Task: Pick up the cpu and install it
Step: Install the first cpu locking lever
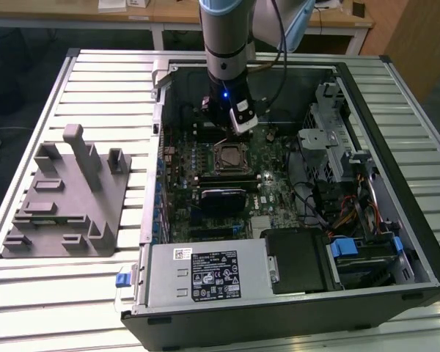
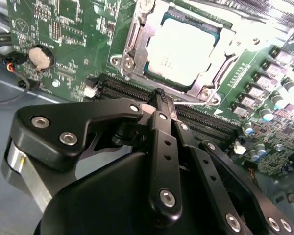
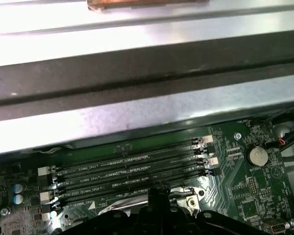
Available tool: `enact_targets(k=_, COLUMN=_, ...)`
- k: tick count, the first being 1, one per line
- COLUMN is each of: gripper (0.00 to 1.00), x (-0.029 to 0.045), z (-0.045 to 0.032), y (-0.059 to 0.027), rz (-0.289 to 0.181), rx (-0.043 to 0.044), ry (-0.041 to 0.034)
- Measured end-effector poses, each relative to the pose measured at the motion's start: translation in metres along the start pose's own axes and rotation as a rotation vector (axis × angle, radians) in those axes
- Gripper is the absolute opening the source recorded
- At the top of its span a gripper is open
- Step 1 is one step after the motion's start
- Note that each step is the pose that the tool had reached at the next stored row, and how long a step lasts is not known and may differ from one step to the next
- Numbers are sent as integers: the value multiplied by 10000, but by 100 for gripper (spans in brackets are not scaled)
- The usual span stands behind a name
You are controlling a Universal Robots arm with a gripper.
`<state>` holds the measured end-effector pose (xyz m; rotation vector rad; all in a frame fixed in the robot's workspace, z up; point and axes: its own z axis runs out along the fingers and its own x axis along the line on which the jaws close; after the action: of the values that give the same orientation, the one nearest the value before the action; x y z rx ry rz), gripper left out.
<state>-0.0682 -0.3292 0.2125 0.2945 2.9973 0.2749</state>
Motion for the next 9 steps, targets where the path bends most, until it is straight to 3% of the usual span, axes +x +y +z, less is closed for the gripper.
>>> enact_targets(k=2, gripper=11, x=5, z=9, y=19, rz=-12, rx=91, ry=-17)
enact_targets(k=9, gripper=11, x=17, z=44, y=84, rz=-16, rx=115, ry=-22)
